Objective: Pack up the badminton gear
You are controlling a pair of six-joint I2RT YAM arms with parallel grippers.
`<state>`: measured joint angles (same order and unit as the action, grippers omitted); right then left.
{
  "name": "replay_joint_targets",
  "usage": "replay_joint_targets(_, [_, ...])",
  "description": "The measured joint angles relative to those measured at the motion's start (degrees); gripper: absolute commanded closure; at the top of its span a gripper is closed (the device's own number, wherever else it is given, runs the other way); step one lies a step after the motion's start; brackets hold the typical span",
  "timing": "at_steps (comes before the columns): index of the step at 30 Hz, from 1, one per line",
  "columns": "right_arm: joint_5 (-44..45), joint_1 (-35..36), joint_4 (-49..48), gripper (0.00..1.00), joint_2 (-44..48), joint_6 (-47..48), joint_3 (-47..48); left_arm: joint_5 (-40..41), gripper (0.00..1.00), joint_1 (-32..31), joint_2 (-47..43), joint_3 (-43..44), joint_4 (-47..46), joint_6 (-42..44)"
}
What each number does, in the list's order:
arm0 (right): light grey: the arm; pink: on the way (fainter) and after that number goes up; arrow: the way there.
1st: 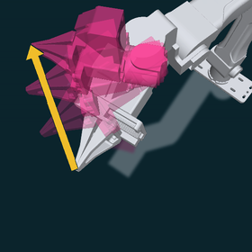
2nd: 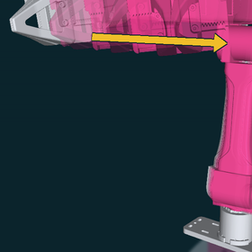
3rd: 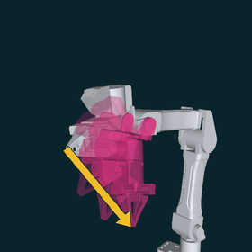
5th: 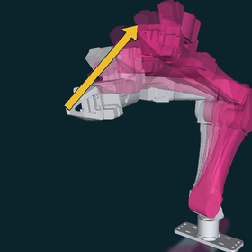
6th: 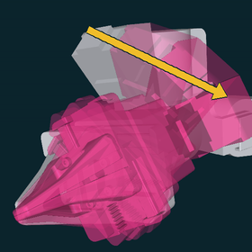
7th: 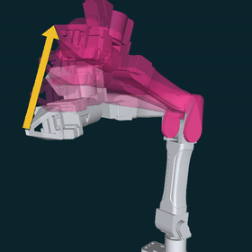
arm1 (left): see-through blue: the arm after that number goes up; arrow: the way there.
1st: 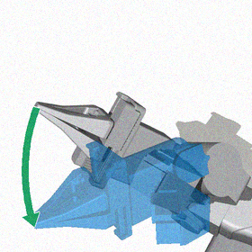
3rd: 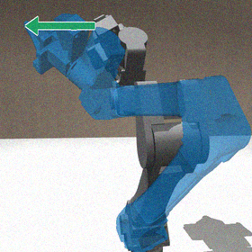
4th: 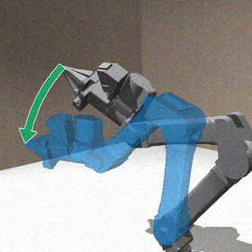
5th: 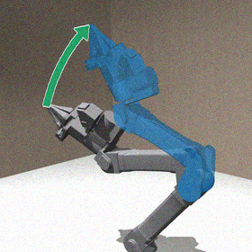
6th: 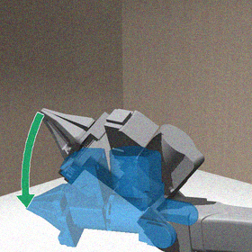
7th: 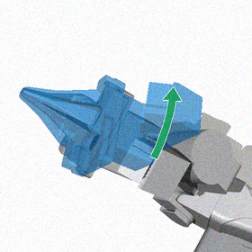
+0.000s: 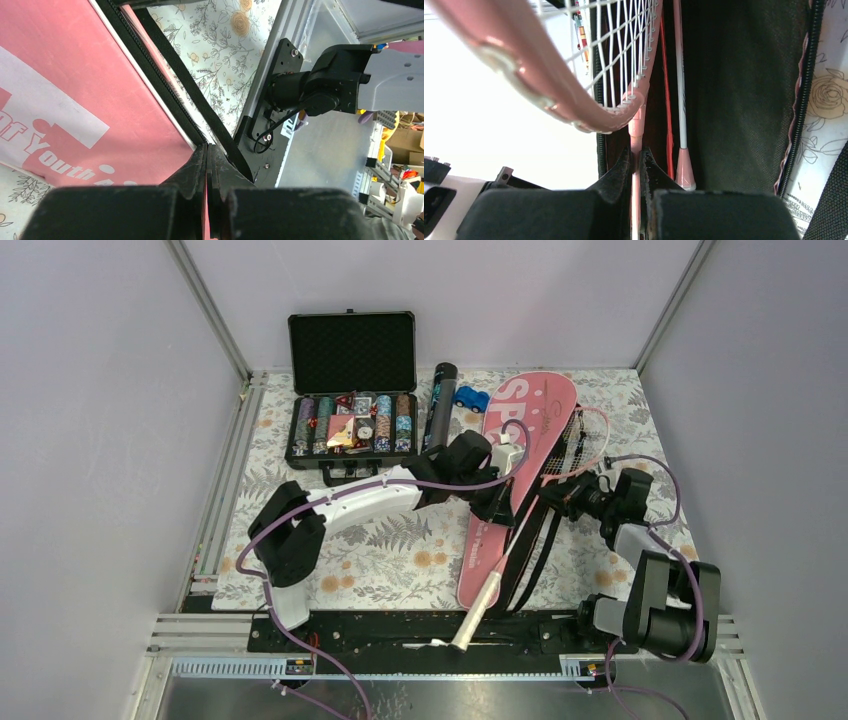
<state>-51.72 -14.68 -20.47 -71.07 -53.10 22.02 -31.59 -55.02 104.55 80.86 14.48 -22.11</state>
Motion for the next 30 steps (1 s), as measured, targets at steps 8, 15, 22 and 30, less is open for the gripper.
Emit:
replay_joint_targets(8, [-4.4,0.0,-5.5,1.00,-5.9,-0.8,0.0,-1.5,1.00,0.7,-0.7,-0.2,1.2,4.2])
replay_joint_targets(15, [-6.4,1.0,-4.9,1.00,-0.7,-1.0,-4.3,-3.4,1.00,1.7,-0.8,-0.5,1.4,6.0])
replay_joint_targets(22, [-6.5,6.4,-0.1,1.00,3.4,1.1,-3.8,-4.3,1.00,1.9,-0.7,0.7,2.8,8.7])
replay_joint_targets(30, [-9.1,8.5,-5.7,1.00,-3.0,-2.5,-3.4,-5.5,1.00,2.0,-0.5,1.8,3.1,9.8])
